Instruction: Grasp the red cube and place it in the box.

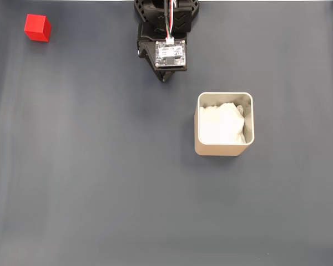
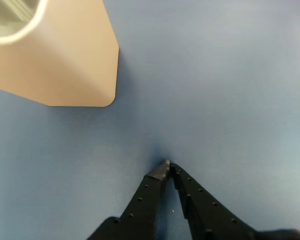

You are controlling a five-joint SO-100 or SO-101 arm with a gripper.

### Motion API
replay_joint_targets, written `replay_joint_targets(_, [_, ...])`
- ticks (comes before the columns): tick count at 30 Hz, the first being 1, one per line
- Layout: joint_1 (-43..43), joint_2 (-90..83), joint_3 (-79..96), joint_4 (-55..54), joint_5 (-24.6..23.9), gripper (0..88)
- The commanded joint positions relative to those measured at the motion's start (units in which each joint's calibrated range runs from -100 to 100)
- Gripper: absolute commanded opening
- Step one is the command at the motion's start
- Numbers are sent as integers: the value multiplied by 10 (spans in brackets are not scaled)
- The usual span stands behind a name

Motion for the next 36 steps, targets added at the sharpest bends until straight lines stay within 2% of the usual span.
replay_joint_targets(1, [5,1,5,11,-3,7])
replay_joint_targets(36, [-5,0,5,11,-4,3])
